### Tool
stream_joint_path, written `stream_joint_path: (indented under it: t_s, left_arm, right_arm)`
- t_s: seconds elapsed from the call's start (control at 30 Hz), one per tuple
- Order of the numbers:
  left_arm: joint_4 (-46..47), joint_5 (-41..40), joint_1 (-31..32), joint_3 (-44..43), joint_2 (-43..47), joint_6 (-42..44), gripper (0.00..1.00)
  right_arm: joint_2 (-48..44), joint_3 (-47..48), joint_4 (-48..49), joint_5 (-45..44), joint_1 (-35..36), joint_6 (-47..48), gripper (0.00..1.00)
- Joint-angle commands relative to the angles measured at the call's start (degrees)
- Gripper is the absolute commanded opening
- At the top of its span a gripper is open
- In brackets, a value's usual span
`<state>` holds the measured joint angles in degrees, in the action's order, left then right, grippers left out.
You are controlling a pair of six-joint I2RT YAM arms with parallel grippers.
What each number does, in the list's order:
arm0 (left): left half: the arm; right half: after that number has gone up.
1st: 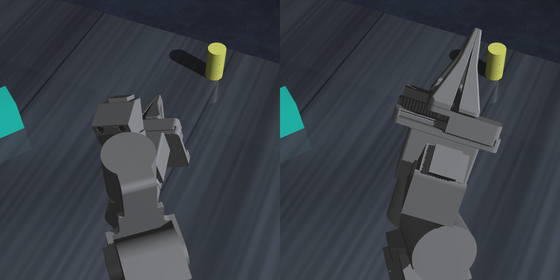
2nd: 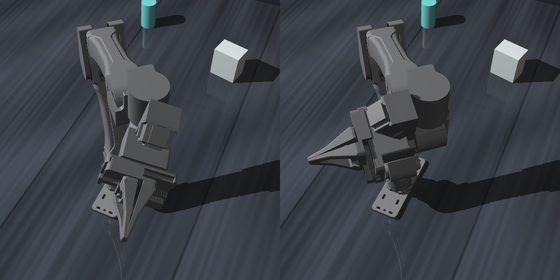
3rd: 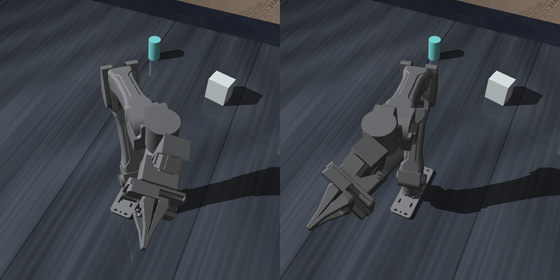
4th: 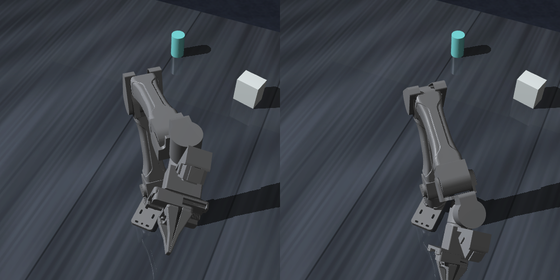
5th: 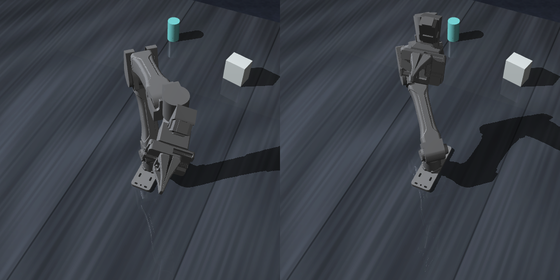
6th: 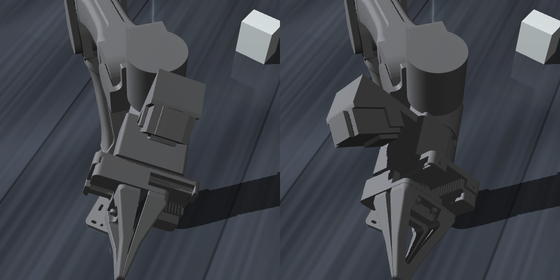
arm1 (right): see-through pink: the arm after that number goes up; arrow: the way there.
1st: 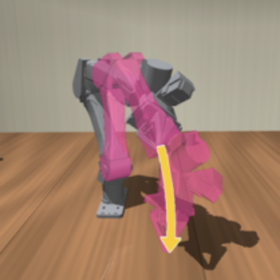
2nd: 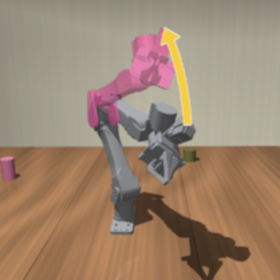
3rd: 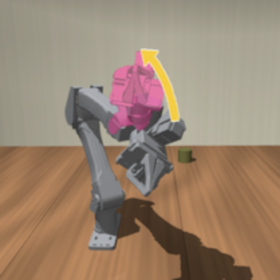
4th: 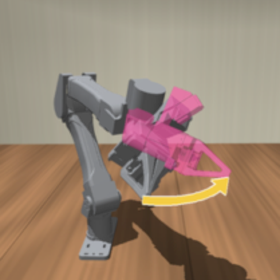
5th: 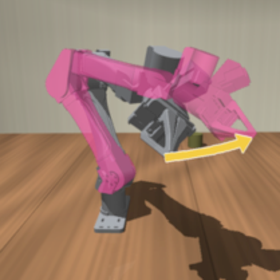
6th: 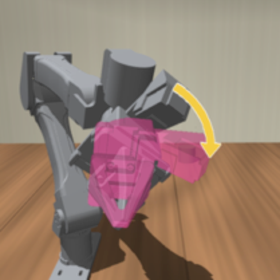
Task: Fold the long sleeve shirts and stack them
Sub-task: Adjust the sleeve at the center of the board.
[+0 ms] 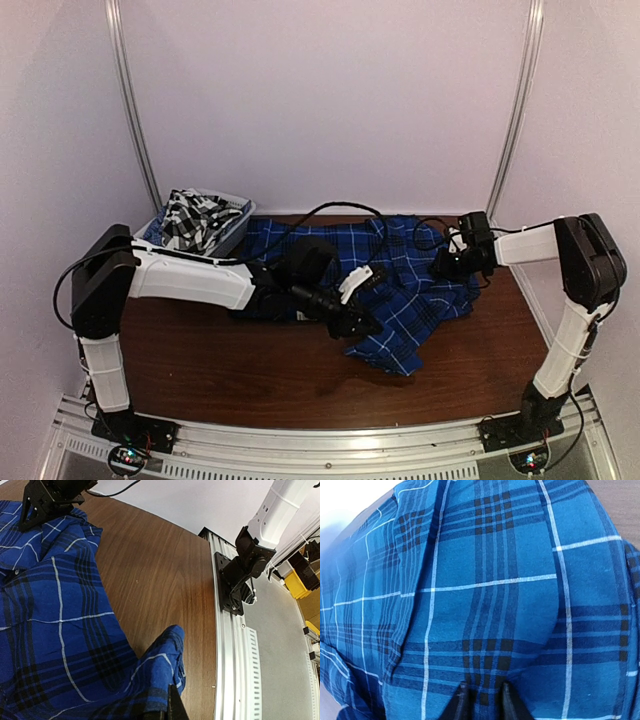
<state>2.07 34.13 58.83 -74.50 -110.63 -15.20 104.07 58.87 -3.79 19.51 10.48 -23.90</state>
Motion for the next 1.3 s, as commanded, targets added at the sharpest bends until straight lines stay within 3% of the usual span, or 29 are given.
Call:
stream_joint_path:
  t_s: [0.0,0.2,0.57,1.0,1.13,1.27]
  left_arm:
    - [2.42,1.00,-0.29,-0.74,-0.62,-0.01,0.00]
    - [2.42,0.99,-0.21,-0.58,-1.05,-0.03,0.00]
    - [2.24,0.41,-0.22,0.31,-1.25,-0.26,0.00]
    - [2.14,0.50,-0.23,-0.38,-1.27,-0.52,0.00]
    - [2.33,0.49,-0.23,-0.55,-1.37,-0.70,0.00]
    - [2.42,0.33,-0.21,-0.56,-1.38,-0.55,0.00]
  right_arm:
    - [0.54,-0.13,0.55,0.16,0.94,0.68,0.18]
    - [-1.09,1.64,-0.33,0.48,0.96,0.92,0.00]
    - [0.92,17.11,-0.40,-0.15,0.86,-0.98,0.00]
    - [20.84,43.82,-1.92,-2.86,-0.91,-5.50,0.00]
    - [26.38,48.83,-2.24,-5.66,-1.68,-6.10,0.07]
    - [32.36,56.20,-7.06,-4.12,-2.63,-6.41,0.22]
